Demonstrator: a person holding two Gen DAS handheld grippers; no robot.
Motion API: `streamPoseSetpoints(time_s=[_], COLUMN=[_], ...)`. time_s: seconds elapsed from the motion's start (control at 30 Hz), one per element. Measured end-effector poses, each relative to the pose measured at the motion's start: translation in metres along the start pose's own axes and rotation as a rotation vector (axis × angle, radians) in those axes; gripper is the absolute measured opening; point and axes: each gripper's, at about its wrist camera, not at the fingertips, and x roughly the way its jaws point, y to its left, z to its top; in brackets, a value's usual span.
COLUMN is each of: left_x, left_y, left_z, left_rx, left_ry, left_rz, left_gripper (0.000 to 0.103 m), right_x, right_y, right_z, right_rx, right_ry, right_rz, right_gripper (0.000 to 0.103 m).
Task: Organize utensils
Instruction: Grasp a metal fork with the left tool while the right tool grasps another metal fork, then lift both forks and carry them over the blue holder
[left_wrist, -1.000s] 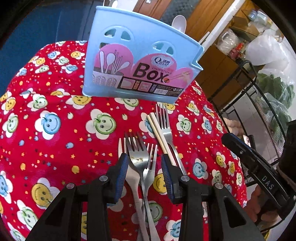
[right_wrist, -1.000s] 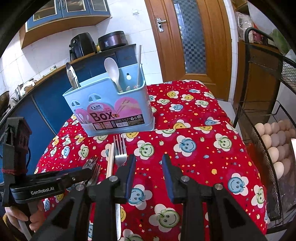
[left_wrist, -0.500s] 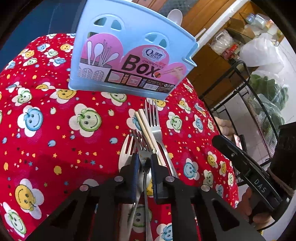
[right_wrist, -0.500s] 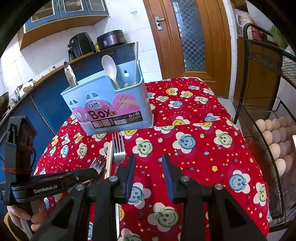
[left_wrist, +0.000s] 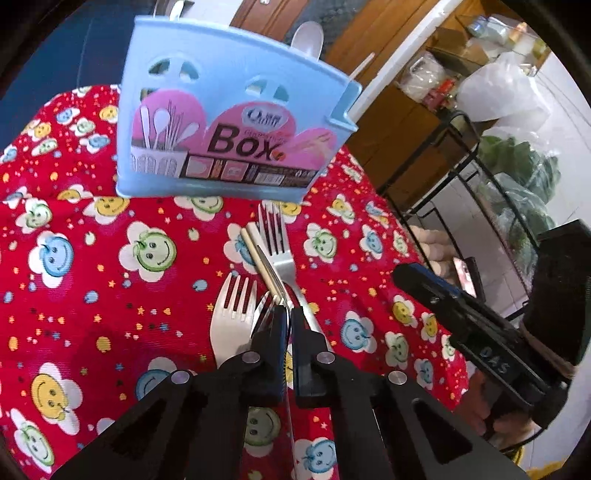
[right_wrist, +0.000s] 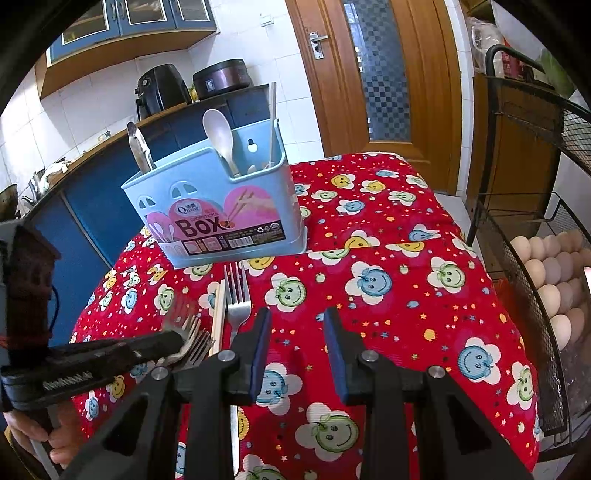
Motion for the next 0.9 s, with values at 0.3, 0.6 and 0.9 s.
streamPoseSetpoints(time_s=[0.3,0.6,0.9], left_x=[-0.043,-0.085,-0.109], left_y=[0.011,0.018,0.031], left_z=[0.012,0.016,0.021], left_rx=[-0.025,0.028,0.012], left_ry=[-0.138,-0.317,-0.390], left_rz=[0.038,0.164,0.194], left_gripper=[0.002,0.002,0.001], right_x=[0.005,0.037,0.073], right_y=[0.005,0.019,0.021], right_z=[0.004,0.011,0.019], right_rx=[-0.010,-0.057,-0.072], right_ry=[0.026,0.121,0.240], right_rz=[0.029,0.101,0.166], right_gripper=[0.032,0.035,0.035])
